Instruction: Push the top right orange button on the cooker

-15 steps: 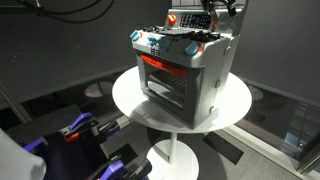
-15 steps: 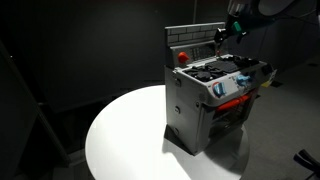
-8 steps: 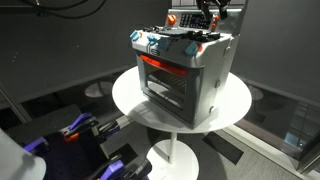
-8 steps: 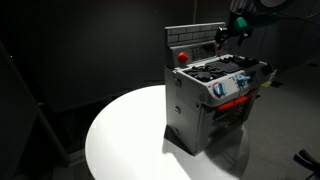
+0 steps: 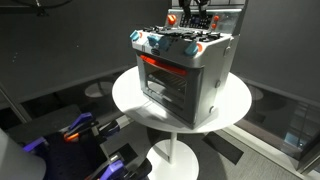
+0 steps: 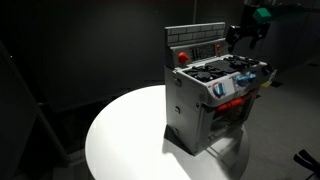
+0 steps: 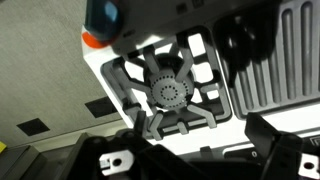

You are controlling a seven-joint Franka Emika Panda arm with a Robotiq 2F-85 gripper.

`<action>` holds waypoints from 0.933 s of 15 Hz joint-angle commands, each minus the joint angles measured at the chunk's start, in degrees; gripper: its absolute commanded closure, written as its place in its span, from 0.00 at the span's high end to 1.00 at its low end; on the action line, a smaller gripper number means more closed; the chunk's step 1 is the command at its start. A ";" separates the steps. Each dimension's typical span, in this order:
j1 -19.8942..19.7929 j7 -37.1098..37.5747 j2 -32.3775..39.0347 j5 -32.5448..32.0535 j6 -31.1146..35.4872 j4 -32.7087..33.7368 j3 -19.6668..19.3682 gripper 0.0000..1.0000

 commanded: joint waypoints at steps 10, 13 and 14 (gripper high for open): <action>-0.98 -11.66 -18.85 11.75 -12.11 -16.30 3.58 1.00; -1.02 -12.84 -22.06 13.30 -15.34 -18.62 4.16 1.00; -1.07 -13.03 -22.88 13.54 -16.15 -19.17 4.34 1.00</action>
